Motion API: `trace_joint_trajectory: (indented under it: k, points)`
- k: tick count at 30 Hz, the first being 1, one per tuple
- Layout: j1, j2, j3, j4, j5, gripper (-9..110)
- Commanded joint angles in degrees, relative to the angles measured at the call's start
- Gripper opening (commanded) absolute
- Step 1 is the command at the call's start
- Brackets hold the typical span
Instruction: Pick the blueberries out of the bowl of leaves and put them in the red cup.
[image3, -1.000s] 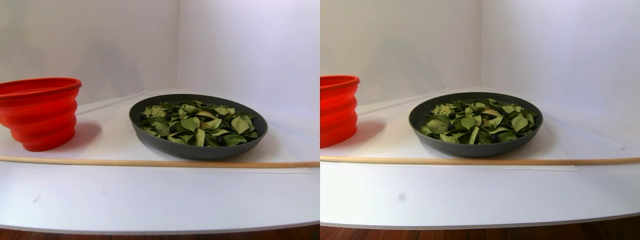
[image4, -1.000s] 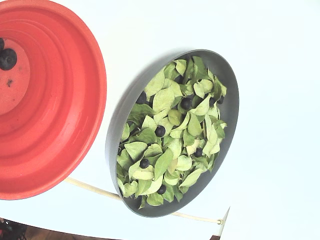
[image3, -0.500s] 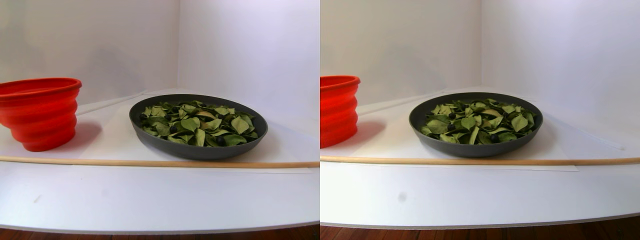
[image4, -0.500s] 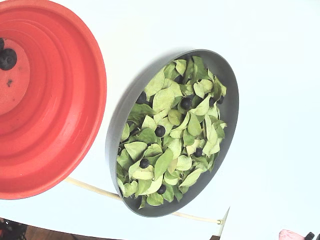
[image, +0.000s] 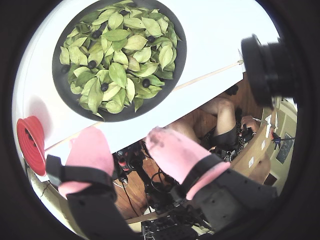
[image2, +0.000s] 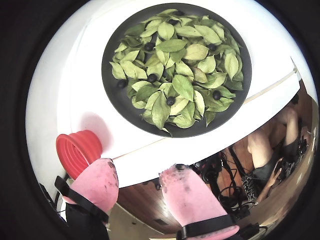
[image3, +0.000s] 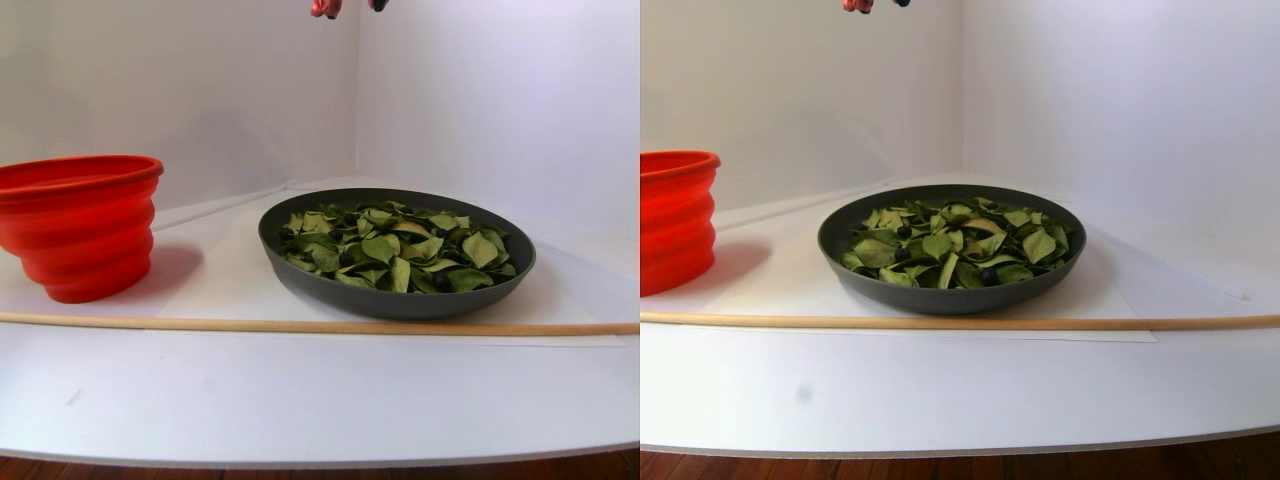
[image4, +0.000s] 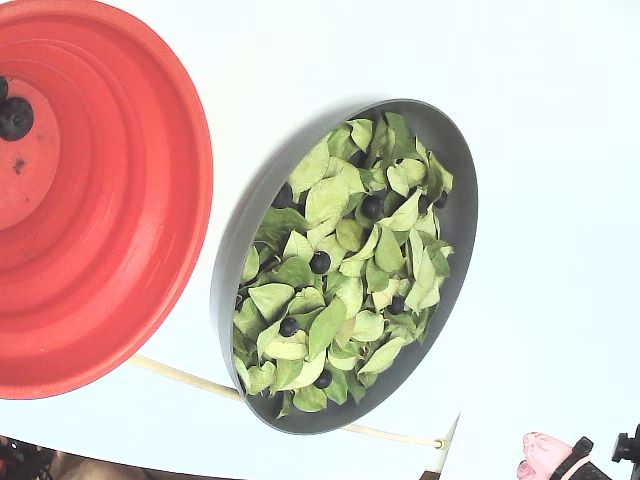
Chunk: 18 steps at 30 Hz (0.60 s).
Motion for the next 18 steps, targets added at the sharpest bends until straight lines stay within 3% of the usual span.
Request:
trace_joint_trajectory:
  k: [1,18]
  points:
    - [0.18,0.09,-0.44,-1.41,-0.97,16]
    - [1.41,-6.77,-0.97,-8.0,-7.65,17]
